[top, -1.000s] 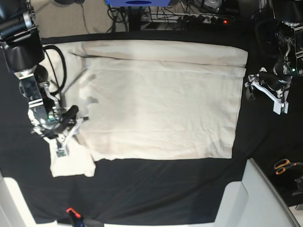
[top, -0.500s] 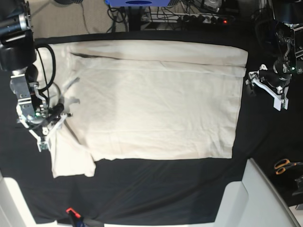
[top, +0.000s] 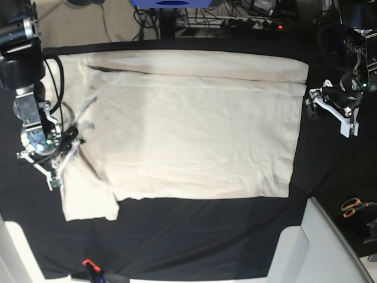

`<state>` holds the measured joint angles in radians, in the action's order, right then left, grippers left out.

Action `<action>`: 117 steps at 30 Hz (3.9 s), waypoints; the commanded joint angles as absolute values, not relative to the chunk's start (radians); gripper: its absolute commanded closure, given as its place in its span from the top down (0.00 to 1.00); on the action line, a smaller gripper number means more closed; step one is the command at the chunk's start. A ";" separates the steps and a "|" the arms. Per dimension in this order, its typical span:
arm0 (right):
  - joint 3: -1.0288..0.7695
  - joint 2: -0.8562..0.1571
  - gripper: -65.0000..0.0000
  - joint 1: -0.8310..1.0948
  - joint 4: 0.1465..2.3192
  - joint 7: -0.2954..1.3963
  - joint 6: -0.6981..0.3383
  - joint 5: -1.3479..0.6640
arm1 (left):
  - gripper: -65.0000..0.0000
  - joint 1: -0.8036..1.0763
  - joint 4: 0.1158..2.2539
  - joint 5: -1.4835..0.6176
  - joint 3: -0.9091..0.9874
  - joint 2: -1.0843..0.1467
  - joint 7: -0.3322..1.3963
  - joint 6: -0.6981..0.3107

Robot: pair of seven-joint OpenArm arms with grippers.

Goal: Fold the T-shirt properly

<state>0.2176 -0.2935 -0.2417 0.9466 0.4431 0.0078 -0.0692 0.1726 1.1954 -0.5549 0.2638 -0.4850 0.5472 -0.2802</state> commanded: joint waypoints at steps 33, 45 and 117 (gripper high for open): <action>0.174 -0.285 0.03 -0.280 0.854 0.377 0.013 -0.064 | 0.63 0.163 1.207 -0.567 0.272 -0.504 0.530 -0.282; 0.176 -0.288 0.00 -0.275 0.970 0.404 0.013 -0.062 | 0.63 0.142 1.210 -0.567 0.271 -0.504 0.530 -0.282; 0.176 -0.314 0.00 -0.214 1.061 0.432 0.013 -0.061 | 0.00 -0.157 0.817 -0.294 0.302 -0.335 0.495 -0.346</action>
<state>0.1825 -0.2985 -0.1917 1.0451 0.4469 0.0074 -0.0700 -0.1547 0.8188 -0.3443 0.3008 -0.3218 0.4412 -0.3923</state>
